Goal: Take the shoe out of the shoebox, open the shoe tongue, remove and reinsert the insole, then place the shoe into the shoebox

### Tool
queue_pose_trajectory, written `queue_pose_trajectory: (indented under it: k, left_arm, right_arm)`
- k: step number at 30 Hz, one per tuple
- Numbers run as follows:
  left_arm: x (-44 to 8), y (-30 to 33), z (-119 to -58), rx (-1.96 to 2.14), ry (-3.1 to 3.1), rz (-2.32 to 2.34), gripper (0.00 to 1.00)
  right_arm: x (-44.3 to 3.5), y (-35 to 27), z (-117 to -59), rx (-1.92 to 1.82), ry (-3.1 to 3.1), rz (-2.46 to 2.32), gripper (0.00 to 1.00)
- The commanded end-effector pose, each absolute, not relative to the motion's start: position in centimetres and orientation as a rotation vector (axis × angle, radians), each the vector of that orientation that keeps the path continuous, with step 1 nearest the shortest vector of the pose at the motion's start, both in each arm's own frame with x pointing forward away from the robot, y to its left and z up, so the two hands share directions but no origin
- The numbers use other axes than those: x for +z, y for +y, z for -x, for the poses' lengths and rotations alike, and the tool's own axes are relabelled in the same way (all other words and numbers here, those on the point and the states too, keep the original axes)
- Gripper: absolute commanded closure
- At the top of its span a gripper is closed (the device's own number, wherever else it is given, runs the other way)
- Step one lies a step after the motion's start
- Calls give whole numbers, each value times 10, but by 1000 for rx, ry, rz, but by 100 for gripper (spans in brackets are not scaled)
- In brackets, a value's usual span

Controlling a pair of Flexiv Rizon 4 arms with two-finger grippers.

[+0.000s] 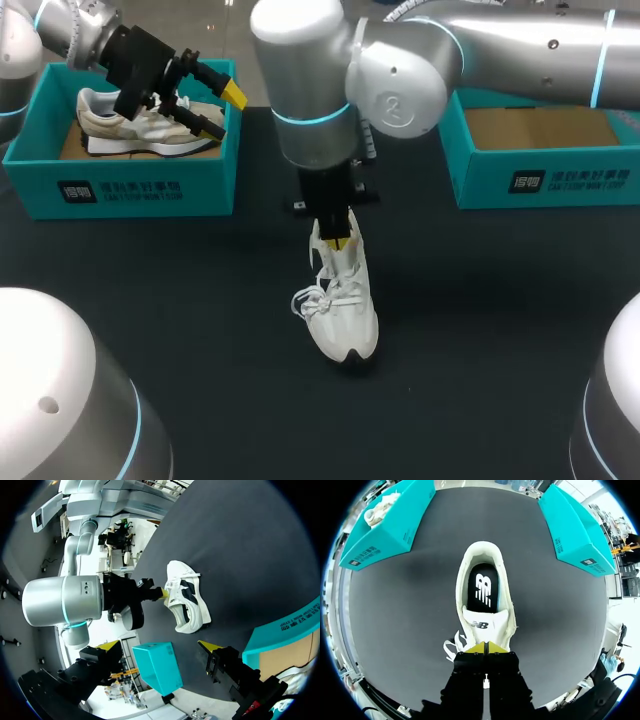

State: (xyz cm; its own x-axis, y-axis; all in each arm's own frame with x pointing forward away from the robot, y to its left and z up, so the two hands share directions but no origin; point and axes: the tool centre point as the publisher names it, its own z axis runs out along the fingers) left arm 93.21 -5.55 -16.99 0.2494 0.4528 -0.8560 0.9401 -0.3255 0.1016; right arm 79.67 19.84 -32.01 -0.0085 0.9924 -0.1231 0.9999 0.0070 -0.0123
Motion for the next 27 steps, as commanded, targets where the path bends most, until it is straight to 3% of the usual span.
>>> queue_pose_trajectory:
  k: [1,10,16,19,27]
  left_arm:
    - [-169,-55,-932,-988,1268,-1897,0]
    - [-169,-55,-932,-988,1268,-1897,0]
    - [-169,-55,-932,-988,1268,-1897,0]
    - [-169,-55,-932,-988,1268,-1897,0]
    - [-169,-55,-932,-988,1268,-1897,0]
  right_arm:
    - [-336,201,-805,-154,2175,-2139,100]
    - [-321,191,-808,-43,2202,-2075,100]
    - [-296,189,-814,181,2540,-1628,100]
    - [-295,194,-817,123,2703,-1335,100]
    - [-296,195,-820,39,2674,-1325,100]
